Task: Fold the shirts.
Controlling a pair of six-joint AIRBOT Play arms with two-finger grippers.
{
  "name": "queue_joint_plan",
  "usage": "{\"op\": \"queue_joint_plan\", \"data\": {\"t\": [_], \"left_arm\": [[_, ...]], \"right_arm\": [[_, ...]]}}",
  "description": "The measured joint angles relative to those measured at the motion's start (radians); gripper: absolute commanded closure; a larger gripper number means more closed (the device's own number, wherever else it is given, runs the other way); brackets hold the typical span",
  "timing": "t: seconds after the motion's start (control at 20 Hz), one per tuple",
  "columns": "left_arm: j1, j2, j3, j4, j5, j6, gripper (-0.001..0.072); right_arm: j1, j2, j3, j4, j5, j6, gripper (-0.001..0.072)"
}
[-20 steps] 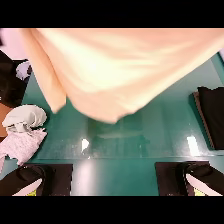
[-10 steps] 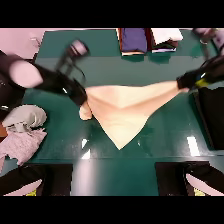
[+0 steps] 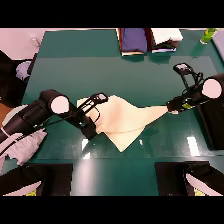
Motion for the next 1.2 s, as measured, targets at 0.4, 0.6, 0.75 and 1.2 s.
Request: {"op": "queue_joint_plan", "data": {"t": [0.4,0.6,0.75,1.2], "left_arm": [[0.038,-0.01,0.078,0.037,-0.008,-0.048,0.0086],[0.164,-0.012,0.114,0.157,0.019,-0.116,0.0088],[0.336,-0.047,0.126,0.198,0.092,-0.164,0.0088],[0.518,-0.314,0.132,0.108,0.193,-0.222,0.0088]], "right_arm": [[0.0,0.003,-0.013,0.004,-0.024,0.003,0.069],[0.0,0.003,-0.013,0.005,-0.035,0.003,0.069],[0.0,0.003,-0.013,0.02,-0.051,0.003,0.069],[0.0,0.003,-0.013,0.031,-0.065,0.005,0.069]]}}
